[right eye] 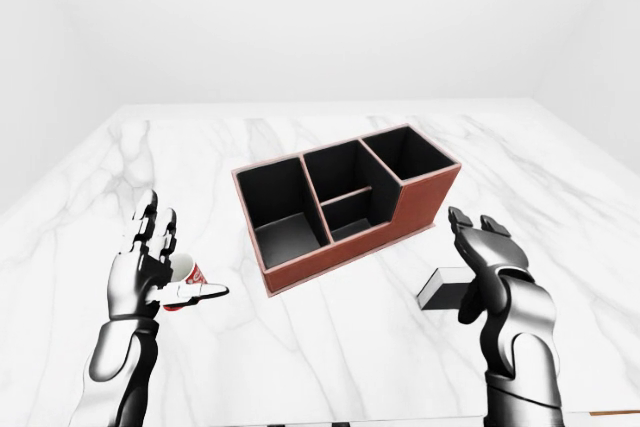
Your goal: Pick up the book and place it in the left compartment of the caddy.
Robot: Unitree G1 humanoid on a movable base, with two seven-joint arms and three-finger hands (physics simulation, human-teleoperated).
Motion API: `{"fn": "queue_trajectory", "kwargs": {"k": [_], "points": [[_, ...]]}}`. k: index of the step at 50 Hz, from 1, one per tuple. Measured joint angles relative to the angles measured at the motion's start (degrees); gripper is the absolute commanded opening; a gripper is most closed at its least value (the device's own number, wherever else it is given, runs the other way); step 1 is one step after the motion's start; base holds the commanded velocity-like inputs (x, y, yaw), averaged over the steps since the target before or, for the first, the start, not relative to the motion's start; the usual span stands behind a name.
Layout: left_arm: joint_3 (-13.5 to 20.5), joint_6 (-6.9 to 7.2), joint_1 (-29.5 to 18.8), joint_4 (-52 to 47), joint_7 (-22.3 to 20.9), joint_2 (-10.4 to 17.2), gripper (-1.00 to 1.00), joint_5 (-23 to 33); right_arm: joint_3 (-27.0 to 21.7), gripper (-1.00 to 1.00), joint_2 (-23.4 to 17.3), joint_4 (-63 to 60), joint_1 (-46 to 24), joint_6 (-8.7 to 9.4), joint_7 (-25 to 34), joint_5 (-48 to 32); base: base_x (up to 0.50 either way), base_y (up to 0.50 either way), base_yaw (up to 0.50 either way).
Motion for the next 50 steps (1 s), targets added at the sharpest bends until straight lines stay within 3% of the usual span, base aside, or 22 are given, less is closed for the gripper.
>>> {"fn": "queue_trajectory", "kwargs": {"k": [23, 50], "points": [[0.07, -0.11, -0.15, 0.24, 0.15, 0.02, 1.0, 0.06, 4.47, 1.0, -4.74, 18.82, -7.52, 0.0, 0.0, -10.35, 0.0, 0.0, 0.0], [-0.12, -1.02, 0.39, 0.76, 0.11, -0.07, 1.0, 0.17, 13.71, 1.0, -9.6, 51.95, -23.86, 0.0, -2.56, -8.5, 0.0, 0.0, 0.0]]}}
